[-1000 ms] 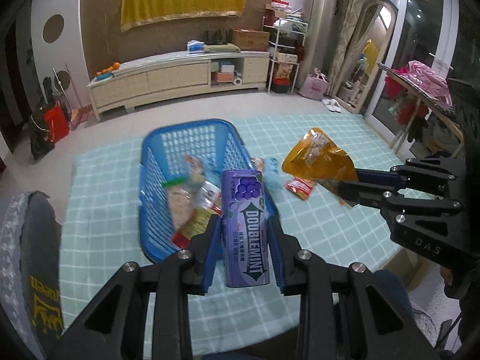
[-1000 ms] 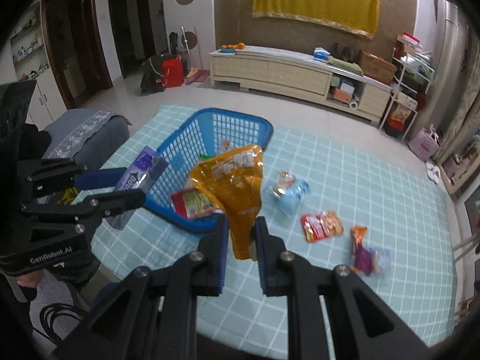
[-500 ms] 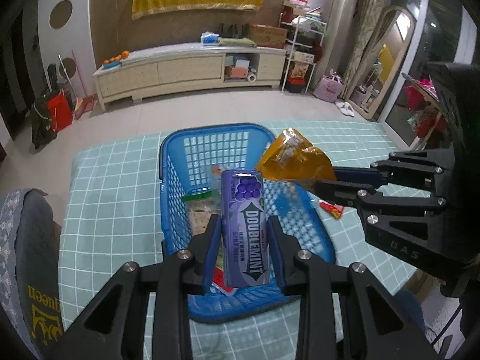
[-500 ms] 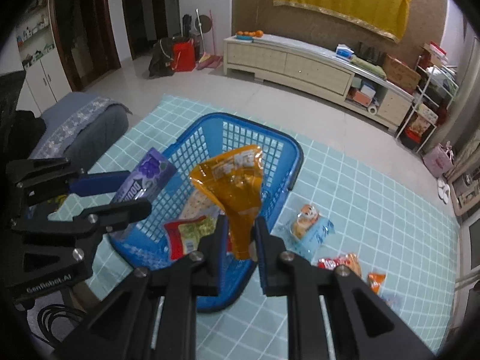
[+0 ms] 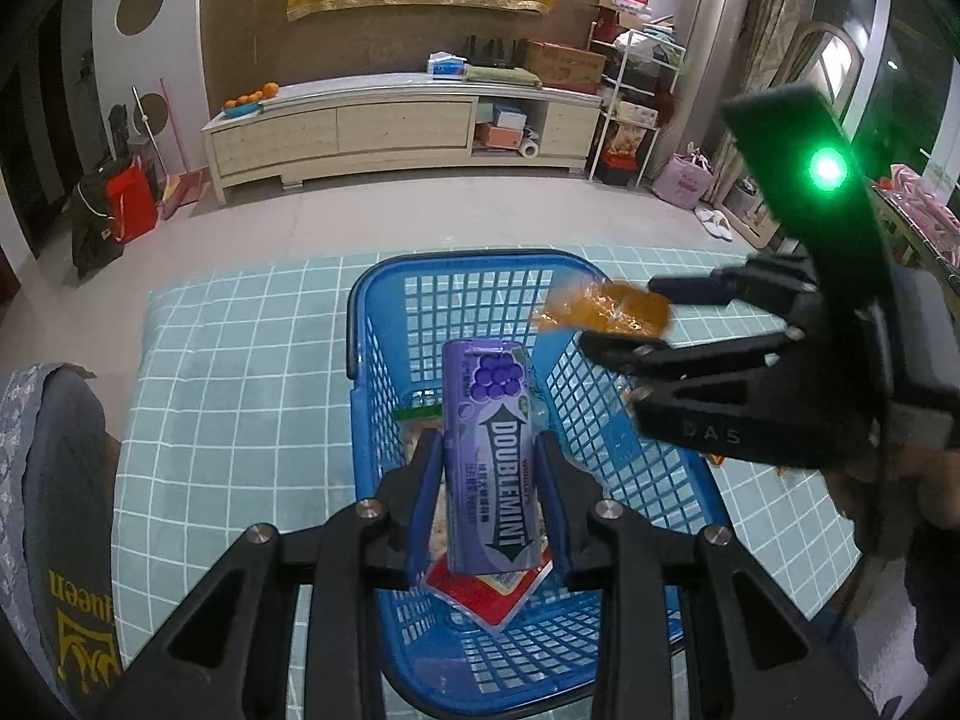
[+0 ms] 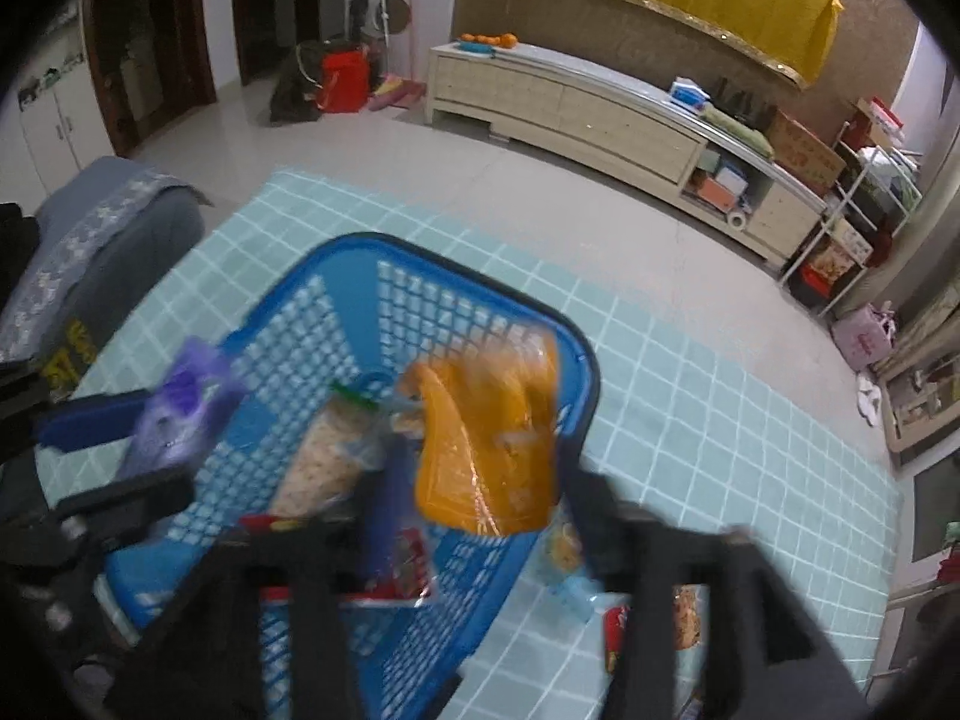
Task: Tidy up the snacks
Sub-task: 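Open the right tool to drop the orange pouch while the left releases the gum box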
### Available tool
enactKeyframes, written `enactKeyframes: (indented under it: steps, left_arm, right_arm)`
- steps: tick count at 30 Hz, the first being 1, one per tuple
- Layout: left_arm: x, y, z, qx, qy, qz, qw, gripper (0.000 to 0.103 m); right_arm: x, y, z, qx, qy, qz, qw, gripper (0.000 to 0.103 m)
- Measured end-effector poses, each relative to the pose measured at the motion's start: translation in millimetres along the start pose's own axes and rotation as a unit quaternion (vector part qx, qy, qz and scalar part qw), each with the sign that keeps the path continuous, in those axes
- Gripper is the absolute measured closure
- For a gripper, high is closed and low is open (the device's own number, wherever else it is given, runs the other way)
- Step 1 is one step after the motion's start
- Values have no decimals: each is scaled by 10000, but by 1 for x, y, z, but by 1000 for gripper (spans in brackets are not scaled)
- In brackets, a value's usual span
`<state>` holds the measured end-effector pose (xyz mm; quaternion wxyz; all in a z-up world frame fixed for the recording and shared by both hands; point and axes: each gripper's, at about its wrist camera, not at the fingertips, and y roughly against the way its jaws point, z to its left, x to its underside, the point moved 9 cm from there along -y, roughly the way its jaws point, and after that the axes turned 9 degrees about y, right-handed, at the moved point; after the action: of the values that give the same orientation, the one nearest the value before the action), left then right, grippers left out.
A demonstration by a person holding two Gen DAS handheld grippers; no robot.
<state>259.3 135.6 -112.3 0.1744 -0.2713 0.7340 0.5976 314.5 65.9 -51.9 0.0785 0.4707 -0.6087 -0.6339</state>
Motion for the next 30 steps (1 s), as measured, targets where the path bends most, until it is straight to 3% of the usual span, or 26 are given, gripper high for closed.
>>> enactKeyframes:
  steps: [2,8,14,19,30]
  left_arm:
    - [2,0,0,-25,-30,14,10000,74]
    - [8,3,-1,-17,-28,44,10000,74]
    - [9,6,-7,48,-73,11,10000,74]
    - [6,3,-11,38,-178,-29,9998,74]
    - [-4,-23,4,-33,-82,17,10000,74]
  right_arm:
    - [2,1,-2,-141,-123,-76,9998,15]
    - [18,19,-5,-32,-354,-305,9989,3]
    - [28,29,-1,-232,-479,-229,9983,2]
    - [32,30,-5,-48,-459,-244,9986,2]
    - [31,17,-5,-104,-482,-207,9986,2]
